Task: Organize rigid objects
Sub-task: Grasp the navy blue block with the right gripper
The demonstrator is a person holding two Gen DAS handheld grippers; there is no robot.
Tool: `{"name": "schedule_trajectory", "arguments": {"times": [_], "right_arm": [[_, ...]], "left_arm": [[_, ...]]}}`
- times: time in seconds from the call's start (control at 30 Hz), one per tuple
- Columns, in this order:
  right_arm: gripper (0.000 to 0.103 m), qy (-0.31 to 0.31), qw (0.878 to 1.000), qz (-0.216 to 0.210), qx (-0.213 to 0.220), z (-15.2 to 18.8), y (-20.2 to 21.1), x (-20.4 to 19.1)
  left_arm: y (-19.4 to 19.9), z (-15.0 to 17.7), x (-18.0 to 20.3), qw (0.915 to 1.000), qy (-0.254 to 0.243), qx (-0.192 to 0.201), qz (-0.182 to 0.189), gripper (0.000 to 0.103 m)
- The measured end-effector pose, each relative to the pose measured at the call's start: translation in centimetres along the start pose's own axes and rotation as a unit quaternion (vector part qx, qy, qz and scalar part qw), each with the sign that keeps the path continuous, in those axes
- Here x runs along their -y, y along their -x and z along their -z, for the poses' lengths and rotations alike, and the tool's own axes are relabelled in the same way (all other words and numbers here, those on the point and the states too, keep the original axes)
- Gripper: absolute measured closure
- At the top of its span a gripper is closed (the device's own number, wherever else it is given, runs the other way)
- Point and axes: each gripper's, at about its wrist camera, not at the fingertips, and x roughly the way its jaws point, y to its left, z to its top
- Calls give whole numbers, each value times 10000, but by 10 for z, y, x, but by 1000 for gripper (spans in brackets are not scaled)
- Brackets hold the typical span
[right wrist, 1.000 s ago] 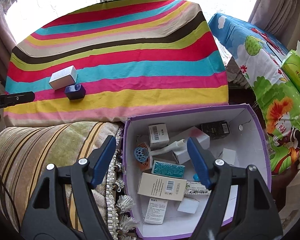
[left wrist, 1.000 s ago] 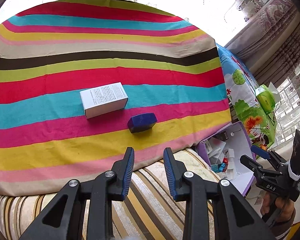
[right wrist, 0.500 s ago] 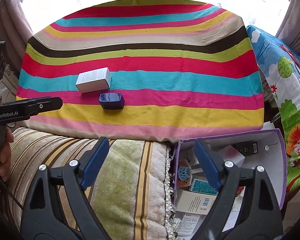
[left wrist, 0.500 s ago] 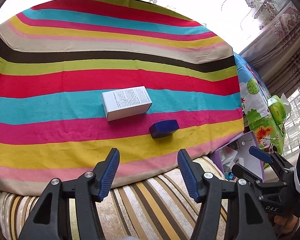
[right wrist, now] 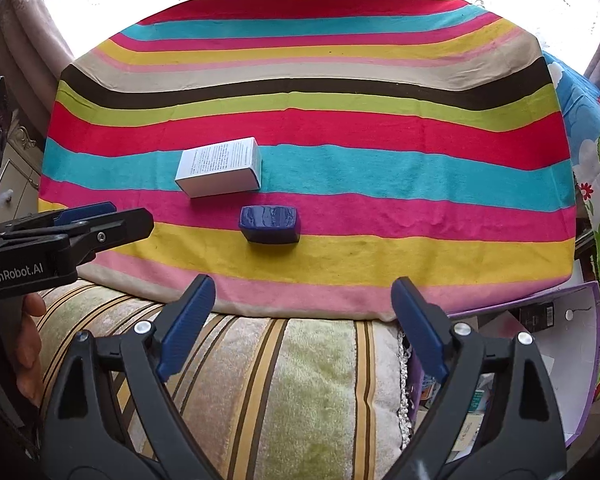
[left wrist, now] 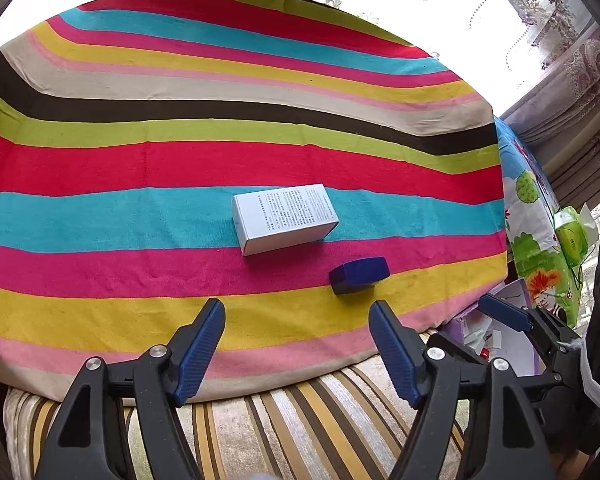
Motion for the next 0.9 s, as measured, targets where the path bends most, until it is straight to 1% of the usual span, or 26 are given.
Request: {"name": "schedule_trajectory", "arguments": {"times": [0.23, 0.37, 0.53, 0.63, 0.8, 0.9], "right_arm": [[12, 187, 9997, 89, -124, -10, -23, -14], [12, 328, 9992, 136, -157, -16, -34, -21], [12, 395, 9988, 115, -281, -24, -54, -28], [12, 433, 9983, 180, -343, -29, -65, -32], [18, 414, 9976, 241, -491, -34, -81, -33], [25, 405, 9972, 236, -576, -35, -87, -32]], "left_arm": [[-2, -14, -17, 9998, 171, 32, -113, 26], [-2, -19, -23, 9996, 227, 73, -173, 22], [-10, -22, -31, 9993, 310, -7, -193, 21], [-16, -23, -35, 9992, 345, -54, -198, 21], [-23, -26, -41, 9989, 417, -108, -204, 21], [-26, -27, -44, 9987, 449, -136, -215, 21]]}}
